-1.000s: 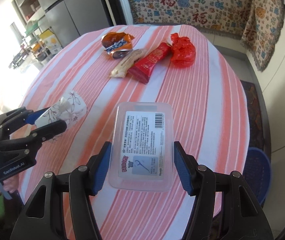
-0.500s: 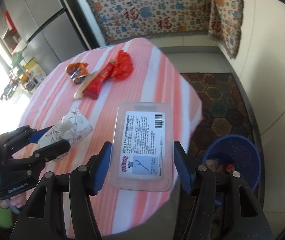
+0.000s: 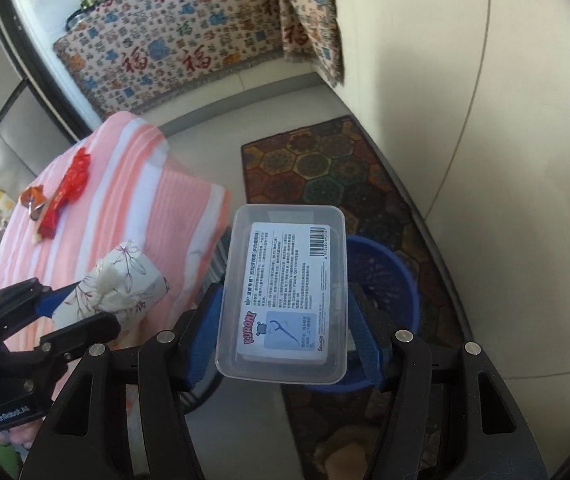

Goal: Collect trash
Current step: 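Carry the paper bag and plastic box over the wastebasket and open both tools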

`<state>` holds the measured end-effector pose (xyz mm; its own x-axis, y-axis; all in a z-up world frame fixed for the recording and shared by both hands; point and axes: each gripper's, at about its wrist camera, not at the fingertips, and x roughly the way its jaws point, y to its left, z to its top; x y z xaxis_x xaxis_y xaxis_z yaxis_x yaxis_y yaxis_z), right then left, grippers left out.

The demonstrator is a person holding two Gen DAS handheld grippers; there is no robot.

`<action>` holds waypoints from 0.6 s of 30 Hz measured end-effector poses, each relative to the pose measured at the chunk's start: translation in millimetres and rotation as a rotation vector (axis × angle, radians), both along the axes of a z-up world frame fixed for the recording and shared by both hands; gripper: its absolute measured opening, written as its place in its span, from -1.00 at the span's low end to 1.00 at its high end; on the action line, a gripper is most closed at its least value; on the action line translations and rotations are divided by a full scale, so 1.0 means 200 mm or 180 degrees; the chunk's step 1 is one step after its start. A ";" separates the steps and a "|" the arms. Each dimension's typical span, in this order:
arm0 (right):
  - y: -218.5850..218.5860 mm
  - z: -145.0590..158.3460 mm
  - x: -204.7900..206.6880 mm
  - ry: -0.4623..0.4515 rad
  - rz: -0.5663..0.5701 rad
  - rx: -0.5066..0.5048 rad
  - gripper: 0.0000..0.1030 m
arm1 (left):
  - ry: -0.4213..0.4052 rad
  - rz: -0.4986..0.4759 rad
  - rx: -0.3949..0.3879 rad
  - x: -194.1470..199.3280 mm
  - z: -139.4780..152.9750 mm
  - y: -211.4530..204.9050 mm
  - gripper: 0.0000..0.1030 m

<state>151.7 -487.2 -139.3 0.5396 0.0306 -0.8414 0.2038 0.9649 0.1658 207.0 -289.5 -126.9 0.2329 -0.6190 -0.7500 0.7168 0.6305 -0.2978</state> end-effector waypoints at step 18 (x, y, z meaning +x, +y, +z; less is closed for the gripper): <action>-0.40 -0.26 0.04 0.0022 -0.0512 0.0423 0.46 | 0.0210 -0.0120 0.0151 0.15 -0.32 -0.50 0.04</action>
<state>160.4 -568.1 -191.2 0.5408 0.0555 -0.8393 0.3549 0.8896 0.2875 237.7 -389.7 -191.0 0.1592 -0.5898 -0.7917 0.7202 0.6179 -0.3154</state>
